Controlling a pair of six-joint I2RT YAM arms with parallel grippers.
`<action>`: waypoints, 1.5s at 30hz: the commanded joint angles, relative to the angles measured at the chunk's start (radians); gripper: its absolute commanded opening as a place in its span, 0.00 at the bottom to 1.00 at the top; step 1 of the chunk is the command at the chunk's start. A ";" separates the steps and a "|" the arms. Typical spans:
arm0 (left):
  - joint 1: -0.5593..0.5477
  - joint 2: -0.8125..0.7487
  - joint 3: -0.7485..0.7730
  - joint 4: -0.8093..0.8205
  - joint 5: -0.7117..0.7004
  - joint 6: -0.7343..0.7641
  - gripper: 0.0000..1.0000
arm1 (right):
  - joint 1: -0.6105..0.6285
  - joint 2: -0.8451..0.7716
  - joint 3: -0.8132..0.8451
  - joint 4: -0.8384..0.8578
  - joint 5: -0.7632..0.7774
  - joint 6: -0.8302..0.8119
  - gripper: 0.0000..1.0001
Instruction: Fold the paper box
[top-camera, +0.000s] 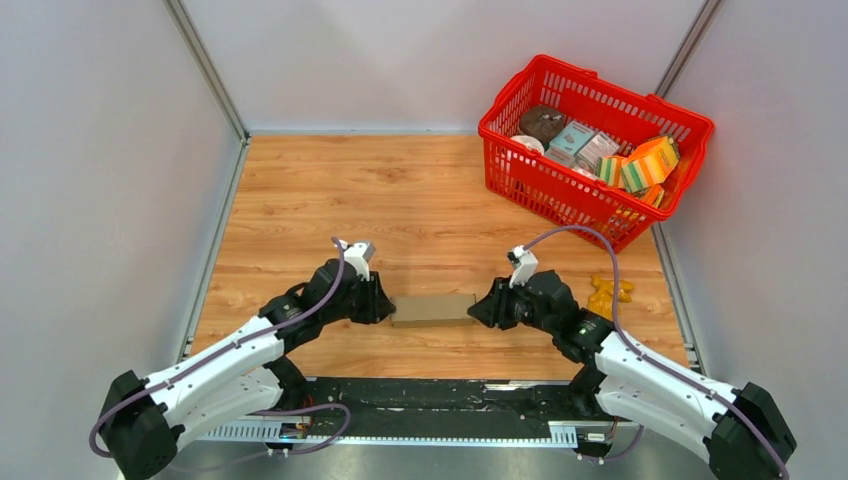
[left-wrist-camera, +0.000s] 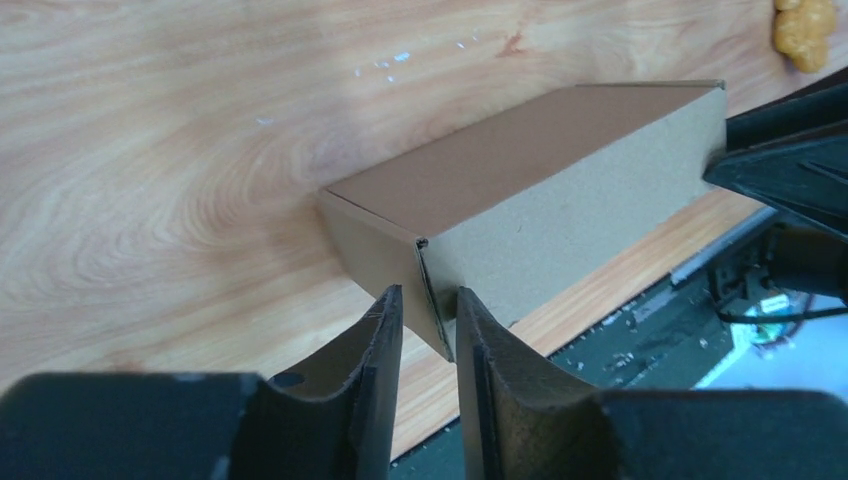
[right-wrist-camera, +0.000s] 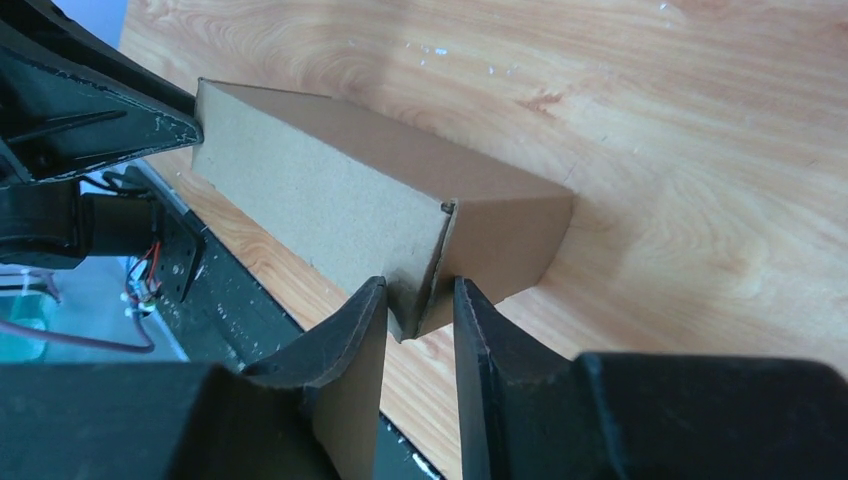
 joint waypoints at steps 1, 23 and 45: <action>0.002 -0.063 -0.079 -0.049 0.041 -0.042 0.31 | 0.003 -0.029 -0.064 -0.114 -0.054 0.016 0.32; 0.002 0.045 -0.050 0.059 0.204 -0.131 0.55 | 0.000 0.089 0.110 -0.235 -0.010 -0.024 0.73; 0.005 0.819 0.457 0.344 0.225 -0.070 0.48 | -0.081 -0.047 -0.061 -0.028 0.357 0.315 0.39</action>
